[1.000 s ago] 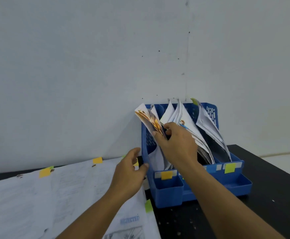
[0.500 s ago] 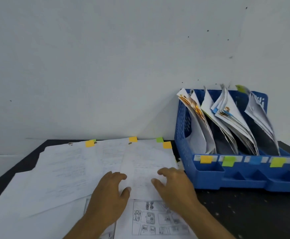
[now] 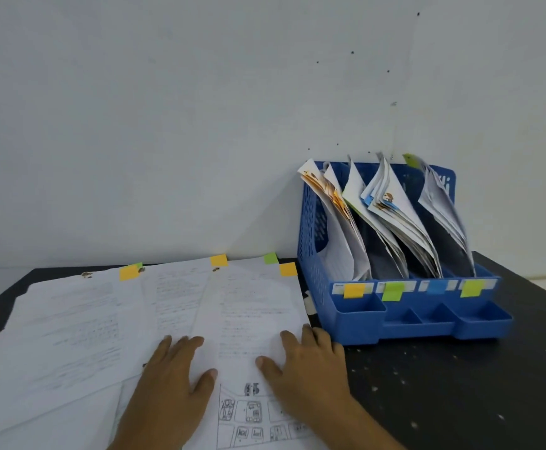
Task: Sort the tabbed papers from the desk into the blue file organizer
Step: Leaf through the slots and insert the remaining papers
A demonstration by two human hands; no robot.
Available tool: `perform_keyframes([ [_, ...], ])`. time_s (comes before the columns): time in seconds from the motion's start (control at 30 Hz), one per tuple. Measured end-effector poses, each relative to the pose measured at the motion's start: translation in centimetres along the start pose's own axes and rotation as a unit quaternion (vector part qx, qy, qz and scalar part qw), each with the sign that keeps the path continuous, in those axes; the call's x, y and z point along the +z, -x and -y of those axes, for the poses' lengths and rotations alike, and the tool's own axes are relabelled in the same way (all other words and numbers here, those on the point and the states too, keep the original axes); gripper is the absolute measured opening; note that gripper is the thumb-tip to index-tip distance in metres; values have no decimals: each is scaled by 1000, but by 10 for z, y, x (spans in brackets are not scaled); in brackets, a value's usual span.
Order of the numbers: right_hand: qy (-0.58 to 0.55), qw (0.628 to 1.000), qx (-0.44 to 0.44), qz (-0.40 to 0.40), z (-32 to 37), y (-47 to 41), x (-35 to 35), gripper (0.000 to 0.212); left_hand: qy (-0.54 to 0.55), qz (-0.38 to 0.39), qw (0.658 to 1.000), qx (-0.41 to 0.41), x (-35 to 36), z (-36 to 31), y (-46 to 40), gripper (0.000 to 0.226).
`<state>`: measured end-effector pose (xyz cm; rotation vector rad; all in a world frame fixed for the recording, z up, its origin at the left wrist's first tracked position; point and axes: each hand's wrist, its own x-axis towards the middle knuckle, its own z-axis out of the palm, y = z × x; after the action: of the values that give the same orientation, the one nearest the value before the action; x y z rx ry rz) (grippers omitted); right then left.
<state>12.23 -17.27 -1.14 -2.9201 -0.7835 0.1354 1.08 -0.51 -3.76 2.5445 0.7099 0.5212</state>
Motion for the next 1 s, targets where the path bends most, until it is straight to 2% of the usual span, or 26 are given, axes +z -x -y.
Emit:
perform_keyframes([
  [0.1,-2,1000,-6,12,-1,1,-1,72,55,4,998,-30,-3,-1,2,57],
  [0.17,-10,1000,-9,27,-2,0,-3,72,141,-7,989,-42,-7,-2,0,56],
  [0.4,-75,989,-40,118,-15,5,-27,76,368,-17,919,-138,-32,-14,-15,44],
  [0.63,-88,980,-58,167,-20,13,-47,87,388,-33,903,-178,-29,-15,-18,56],
  [0.8,-81,974,-82,193,-23,16,-54,90,461,-41,865,-193,-31,-14,-23,65],
  [0.9,-98,973,-86,191,-25,15,-53,94,449,-59,871,-192,-31,-13,-23,56],
  [1.0,-180,971,-74,137,-25,13,-45,102,450,-65,871,-189,-36,-9,-23,39],
])
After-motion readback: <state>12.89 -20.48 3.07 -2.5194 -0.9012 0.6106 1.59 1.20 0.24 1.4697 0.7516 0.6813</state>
